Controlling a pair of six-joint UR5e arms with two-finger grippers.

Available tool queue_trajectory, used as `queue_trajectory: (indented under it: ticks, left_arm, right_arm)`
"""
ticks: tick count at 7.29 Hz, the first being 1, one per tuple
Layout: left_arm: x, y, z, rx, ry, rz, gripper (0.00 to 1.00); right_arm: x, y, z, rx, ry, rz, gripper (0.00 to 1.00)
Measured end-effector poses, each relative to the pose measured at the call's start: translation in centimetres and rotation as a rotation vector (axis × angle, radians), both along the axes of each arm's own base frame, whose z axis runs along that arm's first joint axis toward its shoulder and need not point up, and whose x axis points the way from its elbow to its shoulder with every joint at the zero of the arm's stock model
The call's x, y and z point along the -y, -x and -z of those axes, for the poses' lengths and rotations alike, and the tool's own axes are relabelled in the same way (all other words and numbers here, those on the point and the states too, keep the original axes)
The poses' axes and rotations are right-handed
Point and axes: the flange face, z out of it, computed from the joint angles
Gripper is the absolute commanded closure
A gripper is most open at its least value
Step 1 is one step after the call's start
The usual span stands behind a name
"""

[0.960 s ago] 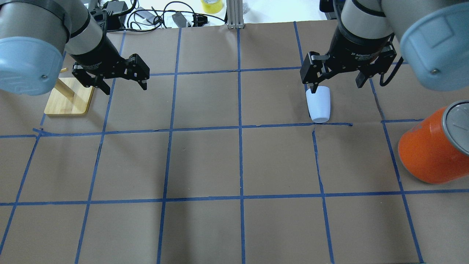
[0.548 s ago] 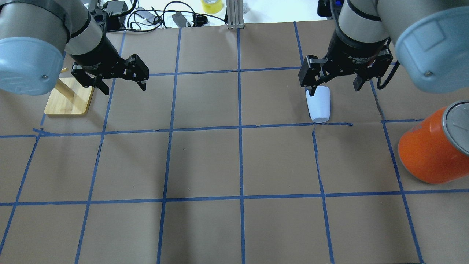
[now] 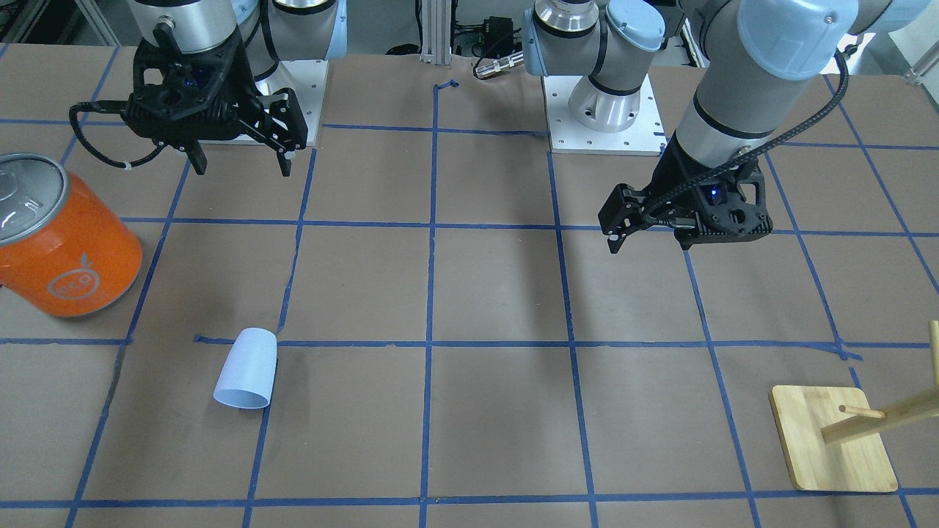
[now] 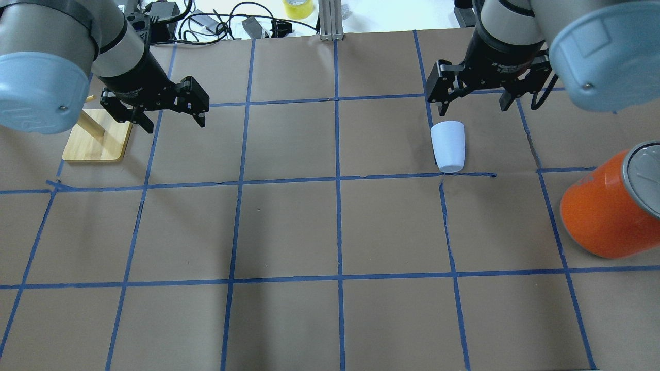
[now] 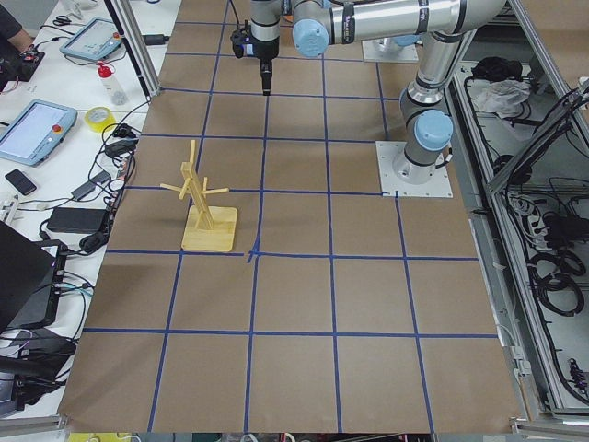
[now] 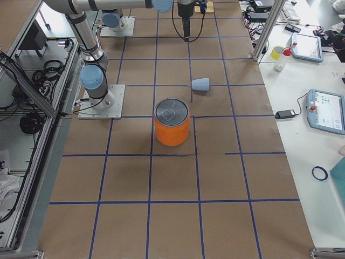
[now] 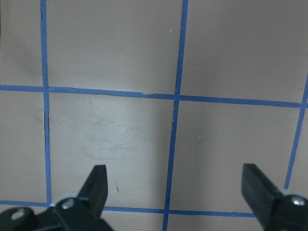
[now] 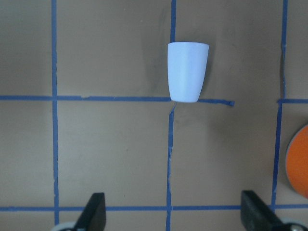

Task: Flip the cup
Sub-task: 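Close the right gripper on the white cup's base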

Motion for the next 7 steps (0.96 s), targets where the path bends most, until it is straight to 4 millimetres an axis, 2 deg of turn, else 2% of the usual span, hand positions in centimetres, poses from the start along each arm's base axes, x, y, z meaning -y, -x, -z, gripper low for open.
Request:
queue_trajectory:
  ticks: [1,3,5,7]
  left_arm:
    - [0.0,0.0,0.1,0.000,-0.002,0.000,0.00]
    - [-0.1,0.0,0.2,0.000,-0.004,0.000,0.00]
    - [-0.1,0.0,0.3,0.000,-0.005,0.000,0.00]
    - [-0.1,0.0,0.2,0.000,-0.004,0.000,0.00]
  right_arm:
    - [3.3,1.5,2.5,0.001,-0.013,0.029,0.00]
    - [9.5,3.1,10.2,-0.007,-0.020,0.063,0.00]
    - [12.8,3.6,16.6,-0.010,-0.029,0.079,0.00]
    - [13.9,4.0,20.6,-0.007,-0.064,0.093,0.00]
